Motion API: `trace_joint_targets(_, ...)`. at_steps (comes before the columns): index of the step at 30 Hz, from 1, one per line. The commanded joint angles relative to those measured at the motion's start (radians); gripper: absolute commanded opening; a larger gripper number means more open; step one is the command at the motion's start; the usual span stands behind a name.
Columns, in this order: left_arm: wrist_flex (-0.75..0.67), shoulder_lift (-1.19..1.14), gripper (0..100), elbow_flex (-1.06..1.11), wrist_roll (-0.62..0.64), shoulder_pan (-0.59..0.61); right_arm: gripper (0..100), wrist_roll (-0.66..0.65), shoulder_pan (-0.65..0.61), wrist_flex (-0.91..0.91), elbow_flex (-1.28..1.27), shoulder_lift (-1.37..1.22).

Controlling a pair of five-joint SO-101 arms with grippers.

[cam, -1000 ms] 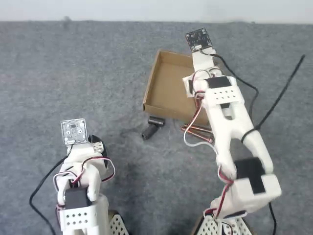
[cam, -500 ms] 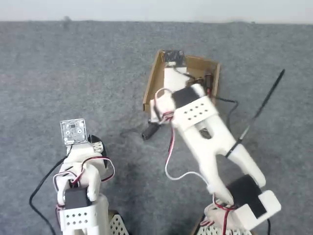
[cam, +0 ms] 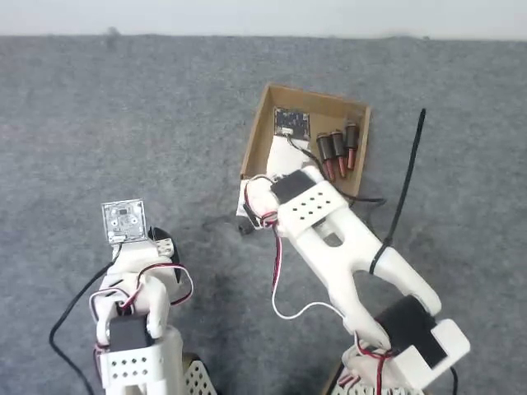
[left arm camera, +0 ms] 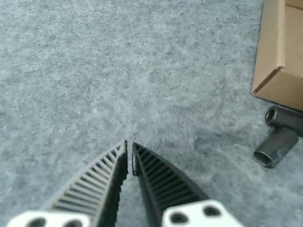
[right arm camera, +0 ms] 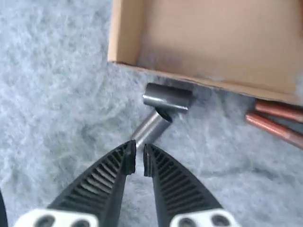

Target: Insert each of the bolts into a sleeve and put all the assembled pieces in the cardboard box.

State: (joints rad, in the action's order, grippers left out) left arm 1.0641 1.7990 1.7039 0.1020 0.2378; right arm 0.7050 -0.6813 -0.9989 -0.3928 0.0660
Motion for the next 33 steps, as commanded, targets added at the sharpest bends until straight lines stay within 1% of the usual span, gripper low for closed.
trace_joint_targets(1,0.003,0.012,2,-0.019,-0.006,0.005,0.6,0.023,-0.03,0.059,-0.006,0.033)
trace_joint_targets(4,0.003,0.012,2,-0.019,-0.006,0.003,0.7,0.025,-0.042,0.062,0.011,-0.035)
trace_joint_targets(8,0.003,0.012,2,-0.019,-0.006,0.003,0.7,0.098,-0.045,0.051,0.087,-0.162)
trace_joint_targets(12,0.003,0.012,2,-0.019,-0.006,0.003,0.9,0.109,-0.047,-0.001,0.181,-0.251)
trace_joint_targets(14,0.003,0.012,2,-0.019,-0.006,0.003,4.7,0.109,-0.051,-0.038,0.224,-0.278)
trace_joint_targets(18,0.002,0.012,2,-0.019,-0.006,0.003,18.4,0.109,-0.073,-0.081,0.269,-0.315)
trace_joint_targets(20,0.002,0.012,2,-0.019,-0.006,0.003,20.6,0.11,-0.077,-0.076,0.275,-0.329)
trace_joint_targets(22,0.002,0.012,2,-0.019,-0.006,0.003,19.3,0.15,-0.077,-0.054,0.275,-0.344)
trace_joint_targets(25,0.002,0.012,2,-0.019,-0.006,0.003,14.5,0.198,-0.071,-0.021,0.275,-0.378)
trace_joint_targets(29,0.002,0.012,2,-0.019,-0.006,0.003,8.6,0.201,-0.071,0.021,0.275,-0.409)
trace_joint_targets(33,0.002,0.012,2,-0.019,-0.006,0.003,7.4,0.201,-0.071,0.028,0.275,-0.41)
